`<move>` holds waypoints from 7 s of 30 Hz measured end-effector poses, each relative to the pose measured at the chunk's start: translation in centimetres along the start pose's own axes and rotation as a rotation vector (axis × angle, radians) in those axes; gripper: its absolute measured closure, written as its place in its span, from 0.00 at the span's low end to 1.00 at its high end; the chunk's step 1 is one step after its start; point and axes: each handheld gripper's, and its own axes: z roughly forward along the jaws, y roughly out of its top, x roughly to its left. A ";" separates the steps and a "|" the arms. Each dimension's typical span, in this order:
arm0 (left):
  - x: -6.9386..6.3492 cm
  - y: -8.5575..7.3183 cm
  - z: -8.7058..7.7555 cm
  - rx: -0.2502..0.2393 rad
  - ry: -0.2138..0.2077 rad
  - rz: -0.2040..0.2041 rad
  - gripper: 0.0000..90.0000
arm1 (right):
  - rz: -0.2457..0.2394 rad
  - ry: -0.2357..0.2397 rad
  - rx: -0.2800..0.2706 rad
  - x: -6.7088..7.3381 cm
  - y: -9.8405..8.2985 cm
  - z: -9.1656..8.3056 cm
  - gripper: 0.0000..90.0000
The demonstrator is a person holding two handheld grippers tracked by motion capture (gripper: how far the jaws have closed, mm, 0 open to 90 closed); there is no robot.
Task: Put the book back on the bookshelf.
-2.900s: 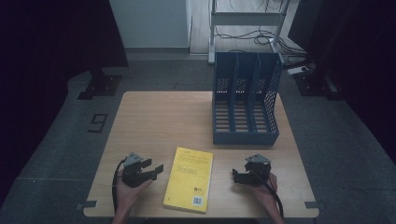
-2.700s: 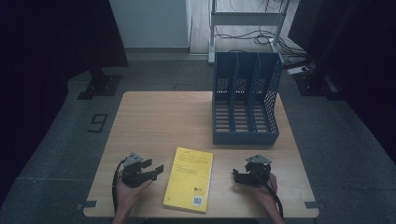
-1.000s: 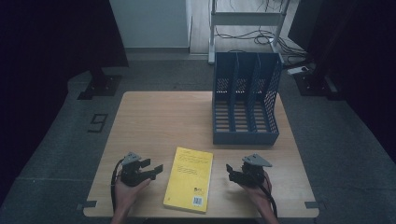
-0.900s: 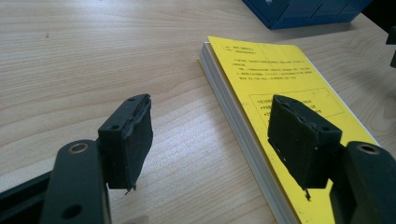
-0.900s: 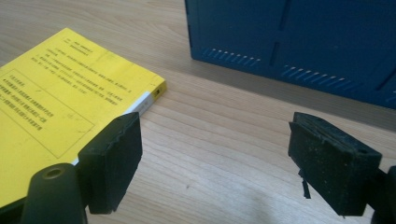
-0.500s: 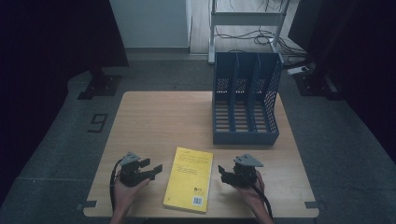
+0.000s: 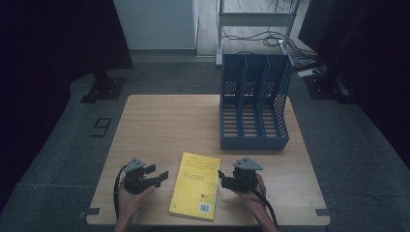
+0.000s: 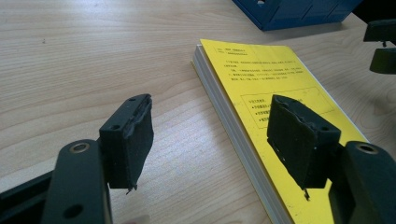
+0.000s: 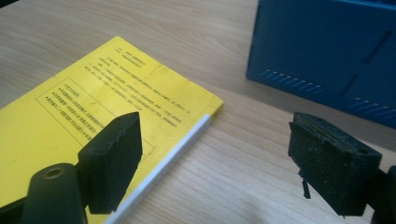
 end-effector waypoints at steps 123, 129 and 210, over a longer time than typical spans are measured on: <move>-6.4 0.0 4.9 0.049 -0.081 -0.037 0.46 | 0.069 0.112 0.093 3.6 -2.3 4.0 0.25; -7.4 0.0 5.4 0.097 -0.088 0.029 0.45 | 0.073 0.114 0.090 3.5 -2.3 4.0 0.25; -7.6 -0.1 4.6 -0.112 -0.146 0.070 0.96 | -0.016 0.136 0.079 2.2 -1.7 2.6 0.19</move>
